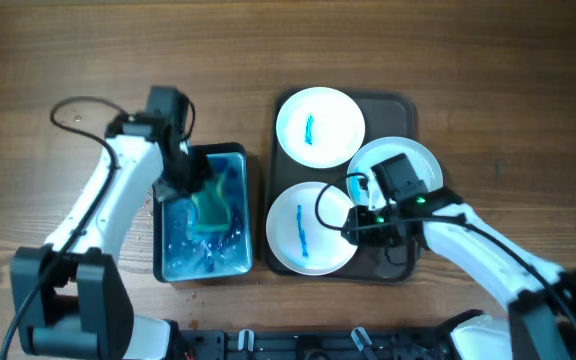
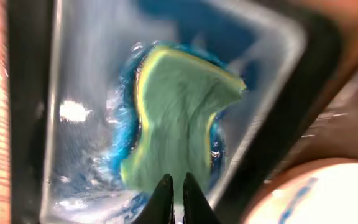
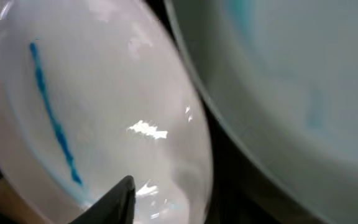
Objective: Clean dirty plates on tray and stack at the side
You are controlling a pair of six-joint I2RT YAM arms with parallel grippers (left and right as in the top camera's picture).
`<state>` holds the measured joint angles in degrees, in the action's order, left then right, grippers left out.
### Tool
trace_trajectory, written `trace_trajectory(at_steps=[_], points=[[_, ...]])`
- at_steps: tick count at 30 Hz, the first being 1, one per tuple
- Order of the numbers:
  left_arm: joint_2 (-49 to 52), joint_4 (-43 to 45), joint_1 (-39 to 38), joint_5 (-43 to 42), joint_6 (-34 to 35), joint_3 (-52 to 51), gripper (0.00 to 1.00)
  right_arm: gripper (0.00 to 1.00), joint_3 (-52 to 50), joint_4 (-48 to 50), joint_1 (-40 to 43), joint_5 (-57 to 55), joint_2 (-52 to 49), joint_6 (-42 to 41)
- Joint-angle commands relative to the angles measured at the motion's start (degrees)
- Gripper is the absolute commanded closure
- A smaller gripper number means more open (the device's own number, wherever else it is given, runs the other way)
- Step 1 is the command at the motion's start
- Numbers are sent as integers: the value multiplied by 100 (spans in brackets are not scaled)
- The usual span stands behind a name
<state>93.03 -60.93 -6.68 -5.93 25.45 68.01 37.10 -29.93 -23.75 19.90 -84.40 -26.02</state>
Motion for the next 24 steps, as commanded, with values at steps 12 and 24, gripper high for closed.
trace_trajectory(at_steps=[12,24], points=[[-109,-151,-249,133,-551,52,42,89,24,522,-2,-793,-645,-737],[-109,2107,-345,-39,-256,-2020,69,88,24,522,-2,-791,-645,-758]])
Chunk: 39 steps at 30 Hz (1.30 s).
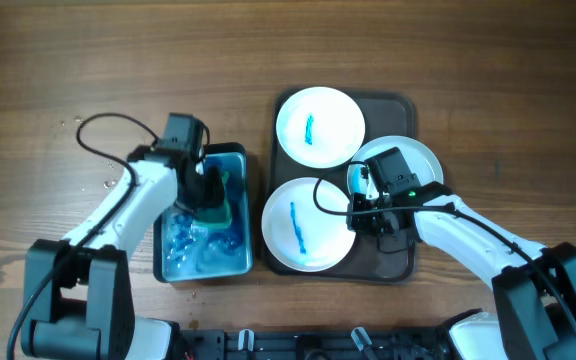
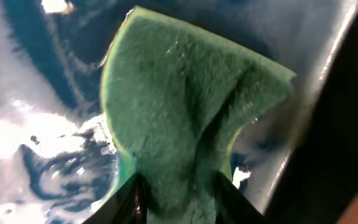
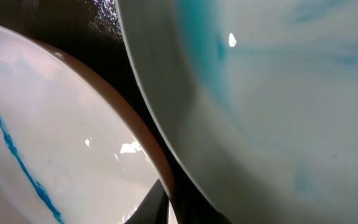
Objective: Clean dirty plates on tray and stack at the side
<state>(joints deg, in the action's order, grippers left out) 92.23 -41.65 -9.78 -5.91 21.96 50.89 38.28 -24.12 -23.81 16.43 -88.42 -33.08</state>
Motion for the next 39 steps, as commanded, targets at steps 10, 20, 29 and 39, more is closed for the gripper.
trace_trajectory(at_steps=[10,20,29,39], points=[[-31,-363,-35,81,74,177,96,87,-94,-76,4,-444,-243,-48],[42,-557,-35,87,76,302,38,87,-94,-72,4,-444,-243,-55],[588,297,-35,105,76,-354,83,86,-94,-70,4,-444,-243,-55],[254,-1078,-35,-50,72,796,96,85,-94,-79,4,-442,-245,-52]])
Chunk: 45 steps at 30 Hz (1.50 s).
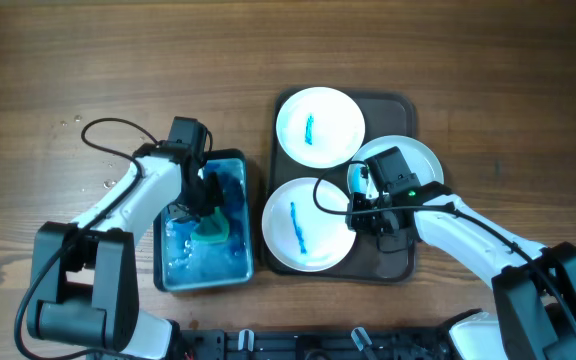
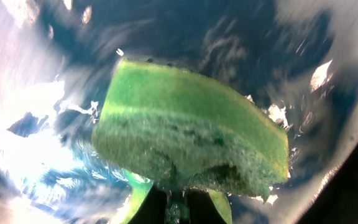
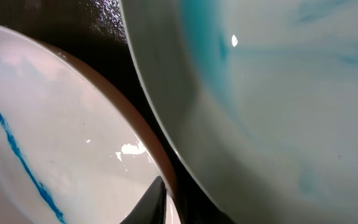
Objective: Clean dirty plates on tray and stack at the side
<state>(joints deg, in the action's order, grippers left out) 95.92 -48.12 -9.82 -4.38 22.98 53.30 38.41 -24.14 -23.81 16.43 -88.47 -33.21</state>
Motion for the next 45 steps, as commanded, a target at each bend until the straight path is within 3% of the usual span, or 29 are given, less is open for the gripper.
trace_trajectory(at_steps=[1,10,14,20,25,29,34,36,39,43,45], points=[[-205,-601,-35,-229,-28,750,96,86,-107,-76,4,-442,-240,-42],[-557,-1134,-437,-734,-2,1515,96,85,-107,-74,4,-442,-240,-90],[-376,-570,-1034,-1462,2,1502,96,85,-107,-72,4,-446,-240,-144],[192,264,-2068,-1488,501,1368,96,85,-107,-57,4,-446,-240,-144],[940,374,-2570,-1097,1191,1340,96,85,-107,-57,4,-446,-240,-142],[1300,310,-2603,-933,1235,1340,96,85,-107,-55,4,-446,-240,-144],[1338,210,-2594,1200,1266,1346,96,85,-107,-44,4,-450,-240,-190],[1338,210,-2573,1460,1261,1353,96,89,-107,-66,4,-509,-240,-348],[1338,339,-2575,844,1126,1353,96,92,-107,-74,4,-533,-240,-455],[1340,916,-2647,-1788,573,1333,96,93,-107,-66,4,-533,-240,-446],[1362,1130,-2771,-2472,575,1322,96,95,-107,-68,4,-533,-240,-448]])
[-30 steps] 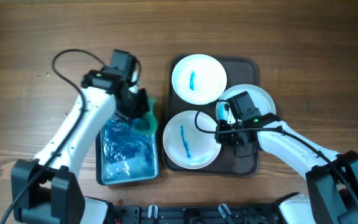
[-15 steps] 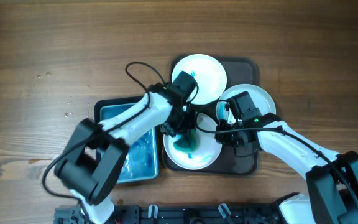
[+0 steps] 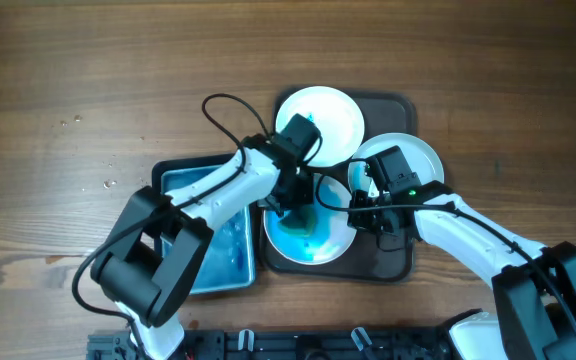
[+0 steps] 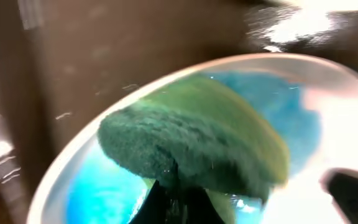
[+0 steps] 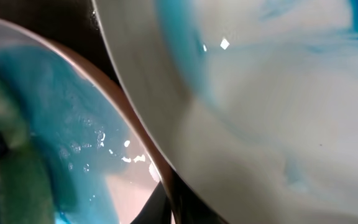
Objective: Clean dirty plates on tray and stack at the side
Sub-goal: 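Scrub the lower white plate with the sponge in the left gripper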
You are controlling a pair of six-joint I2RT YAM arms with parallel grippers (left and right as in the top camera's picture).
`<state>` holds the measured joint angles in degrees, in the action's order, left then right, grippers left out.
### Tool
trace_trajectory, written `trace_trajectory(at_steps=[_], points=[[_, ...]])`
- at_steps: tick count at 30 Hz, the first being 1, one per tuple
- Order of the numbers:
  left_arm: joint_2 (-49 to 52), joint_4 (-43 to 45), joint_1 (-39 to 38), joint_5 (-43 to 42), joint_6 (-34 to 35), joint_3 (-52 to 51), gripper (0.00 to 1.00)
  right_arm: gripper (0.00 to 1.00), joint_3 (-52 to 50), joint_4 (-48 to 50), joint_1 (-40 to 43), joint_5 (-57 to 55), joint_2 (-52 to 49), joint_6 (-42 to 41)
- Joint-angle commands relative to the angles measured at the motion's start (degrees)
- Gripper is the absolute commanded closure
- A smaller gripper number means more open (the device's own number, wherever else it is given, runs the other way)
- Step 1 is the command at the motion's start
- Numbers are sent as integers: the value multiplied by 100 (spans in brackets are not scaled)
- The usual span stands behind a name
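My left gripper (image 3: 295,198) is shut on a green sponge (image 4: 191,143) and presses it onto the front white plate (image 3: 313,245), whose face is now smeared with blue water. In the left wrist view the gripper (image 4: 176,200) sits under the sponge. My right gripper (image 3: 361,222) is shut on that plate's right rim; the right wrist view shows the fingers (image 5: 160,208) pinching the edge. The back plate (image 3: 323,125) carries a blue streak. A third plate (image 3: 408,158) lies at the right, with faint blue smears (image 5: 260,124).
All three plates sit on a dark brown tray (image 3: 400,262). A black tub of blue water (image 3: 208,235) stands left of the tray. My left arm's cable (image 3: 218,110) loops over the table behind the tub. Bare wooden table (image 3: 508,100) lies right of the tray.
My left gripper has moved with the sponge from the tub of water to the front plate on the tray. The plate's blue line is now a wide blue smear. My right gripper stays put.
My left gripper held the sponge in the tub while my right gripper was near the front plate's rim. Then the right gripper was shut on that rim and the sponge stayed soaking. Now the wet sponge rests on the held plate.
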<state>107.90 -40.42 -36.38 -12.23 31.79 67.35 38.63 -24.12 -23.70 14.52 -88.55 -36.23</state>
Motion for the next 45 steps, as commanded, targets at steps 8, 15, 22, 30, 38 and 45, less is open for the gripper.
trace_trajectory(at_steps=[8,15,22,30,38,45], points=[[476,501,-688,-1943,-264,-83,96,96,-129,-79,-7,-343,-232,-146],[546,-118,-461,-859,-129,-94,96,95,-129,-79,-7,-341,-232,-144],[435,-1147,-24,1318,-133,-92,96,96,-129,-76,-7,-341,-232,-144],[-22,-1104,81,2302,-136,-92,96,96,-129,-76,-7,-341,-232,-146],[208,691,-282,-901,-129,-286,96,96,-129,-81,-7,-341,-229,-144],[518,1165,-739,-1961,17,-358,96,96,-129,-79,-7,-341,-232,-149]])
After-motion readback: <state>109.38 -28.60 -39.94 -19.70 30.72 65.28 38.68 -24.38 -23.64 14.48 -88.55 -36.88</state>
